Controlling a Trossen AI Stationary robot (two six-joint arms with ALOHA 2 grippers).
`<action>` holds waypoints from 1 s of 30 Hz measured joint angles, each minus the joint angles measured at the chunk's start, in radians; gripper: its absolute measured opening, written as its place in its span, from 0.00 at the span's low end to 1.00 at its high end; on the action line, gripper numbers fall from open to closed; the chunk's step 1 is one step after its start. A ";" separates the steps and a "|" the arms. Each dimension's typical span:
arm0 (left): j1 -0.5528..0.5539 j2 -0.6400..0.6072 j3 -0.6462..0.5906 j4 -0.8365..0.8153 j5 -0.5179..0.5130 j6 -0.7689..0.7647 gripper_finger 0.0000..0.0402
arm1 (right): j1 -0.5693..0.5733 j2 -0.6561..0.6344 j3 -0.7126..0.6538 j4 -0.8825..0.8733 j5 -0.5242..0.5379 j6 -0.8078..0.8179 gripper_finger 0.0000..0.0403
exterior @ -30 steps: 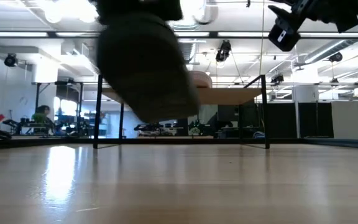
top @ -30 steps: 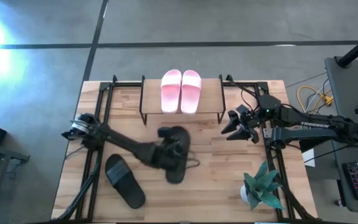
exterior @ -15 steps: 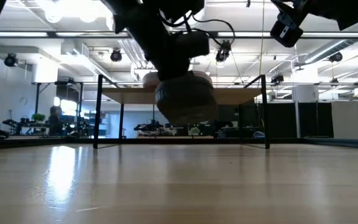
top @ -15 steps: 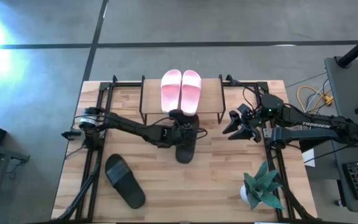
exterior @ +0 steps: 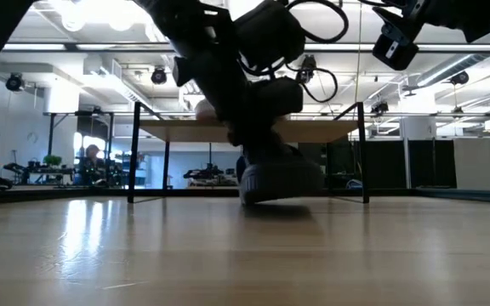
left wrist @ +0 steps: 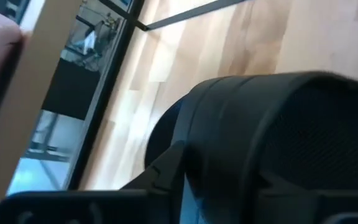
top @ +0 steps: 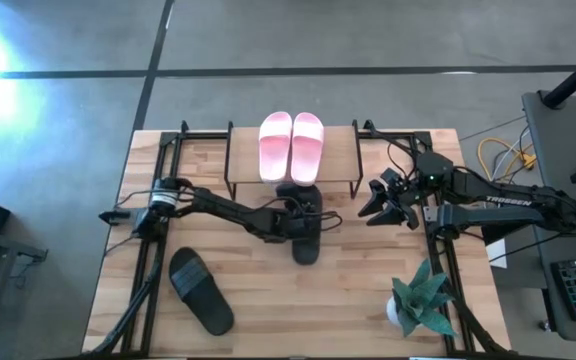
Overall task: Pick and place slides into the shelf
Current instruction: Move the right black slide under the shelf, then move the black slide under the shelf
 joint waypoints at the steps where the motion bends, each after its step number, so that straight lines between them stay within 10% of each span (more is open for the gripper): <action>1: 0.000 0.000 0.005 -0.005 0.008 -0.016 0.20 | 0.000 0.000 0.000 0.000 0.000 0.004 0.52; 13: -0.018 -0.048 0.032 -0.137 0.180 -0.117 0.45 | 0.000 0.000 0.000 0.000 0.000 0.009 0.52; 24: -0.132 -0.235 0.044 -0.336 0.261 -0.242 0.50 | 0.000 -0.002 0.000 0.000 0.000 0.009 0.52; 30: -0.277 -0.426 0.041 -0.758 0.363 -0.710 0.49 | 0.001 -0.002 0.000 -0.007 -0.001 -0.009 0.52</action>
